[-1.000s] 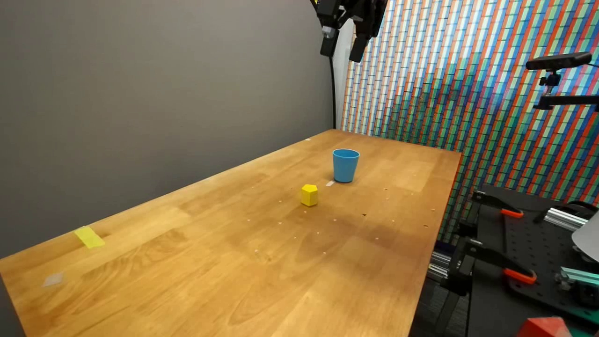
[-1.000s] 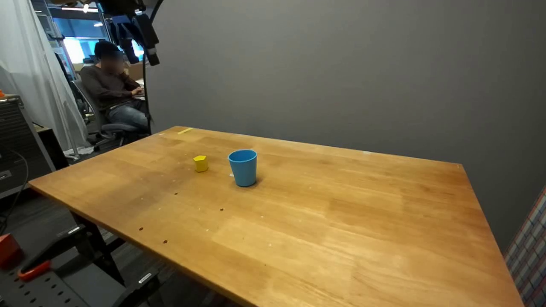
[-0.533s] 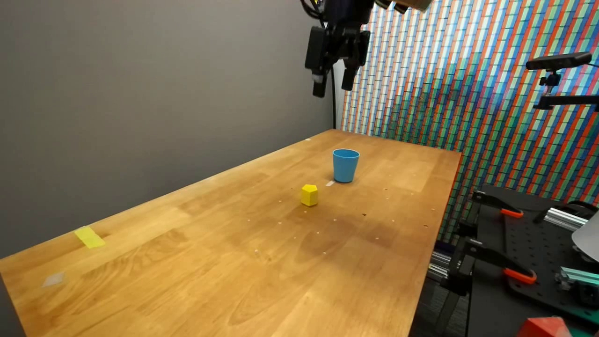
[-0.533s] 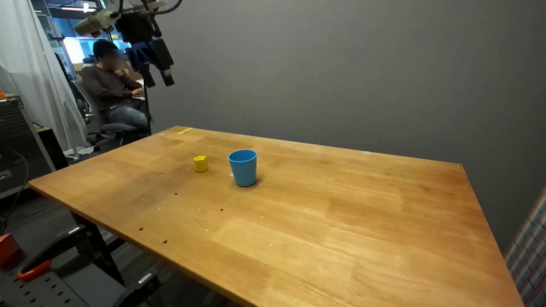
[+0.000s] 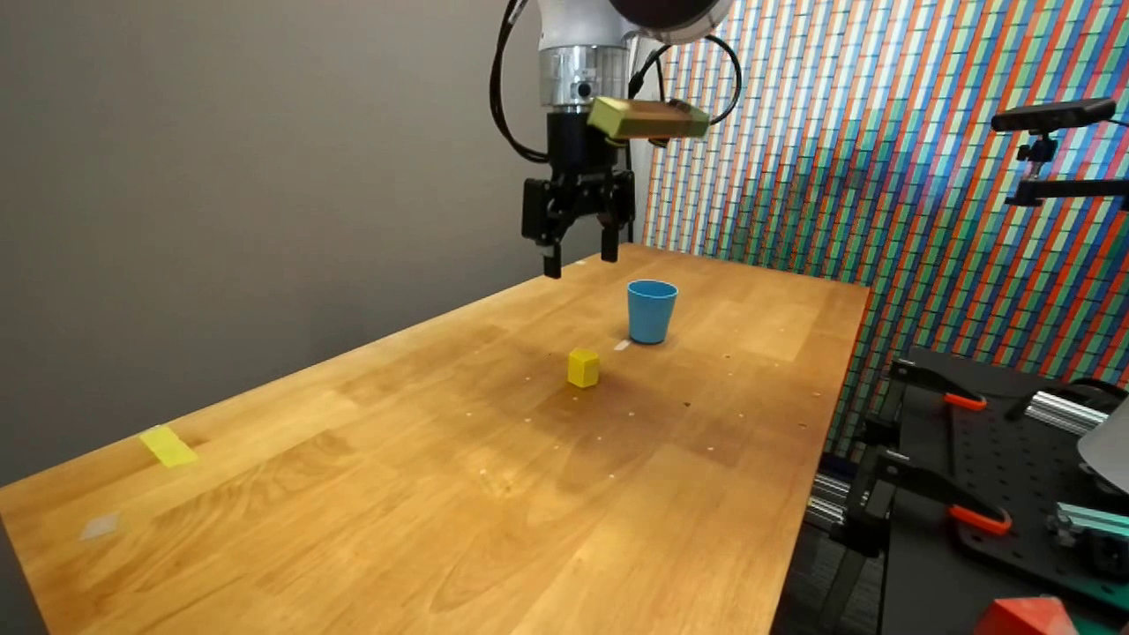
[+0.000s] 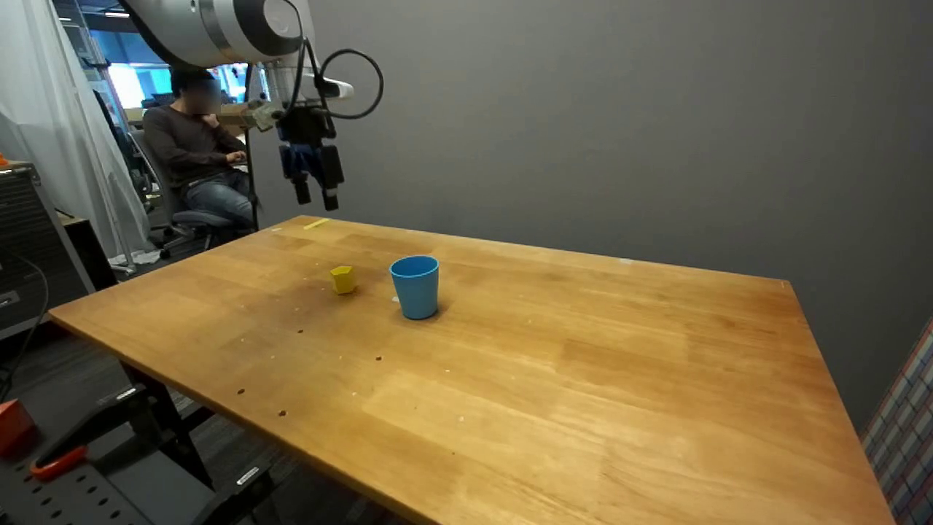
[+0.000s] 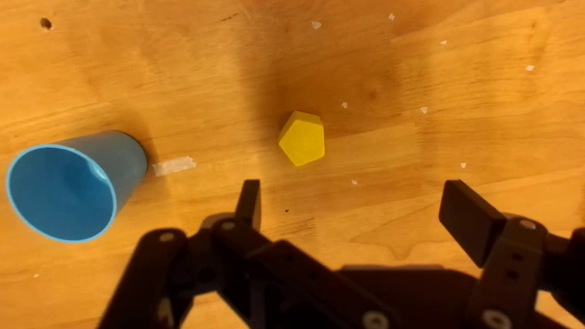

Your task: Place the yellow block inside the cup

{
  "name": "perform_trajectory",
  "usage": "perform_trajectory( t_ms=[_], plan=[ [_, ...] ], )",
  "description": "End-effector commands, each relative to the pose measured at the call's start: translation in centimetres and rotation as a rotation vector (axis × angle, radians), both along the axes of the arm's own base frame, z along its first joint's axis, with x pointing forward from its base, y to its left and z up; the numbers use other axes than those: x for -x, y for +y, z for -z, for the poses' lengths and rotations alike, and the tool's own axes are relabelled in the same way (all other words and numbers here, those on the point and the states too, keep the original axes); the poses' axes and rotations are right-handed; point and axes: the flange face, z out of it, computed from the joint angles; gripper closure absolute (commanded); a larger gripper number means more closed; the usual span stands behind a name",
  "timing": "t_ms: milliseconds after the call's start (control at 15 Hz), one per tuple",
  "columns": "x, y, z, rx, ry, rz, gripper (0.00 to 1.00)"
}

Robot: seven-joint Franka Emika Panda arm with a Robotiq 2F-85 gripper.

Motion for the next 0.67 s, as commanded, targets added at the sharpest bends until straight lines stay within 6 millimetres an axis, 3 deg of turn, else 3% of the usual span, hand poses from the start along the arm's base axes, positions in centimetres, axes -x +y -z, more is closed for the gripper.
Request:
perform_trajectory(
  t_ms=[0,200,600],
  plan=[
    [-3.2,0.4,3.2,-0.006,0.032,0.043,0.0],
    [-3.8,0.3,6.3,0.006,0.066,0.075,0.0],
    [-3.1,0.3,11.9,0.062,0.132,0.14,0.0]
  ],
)
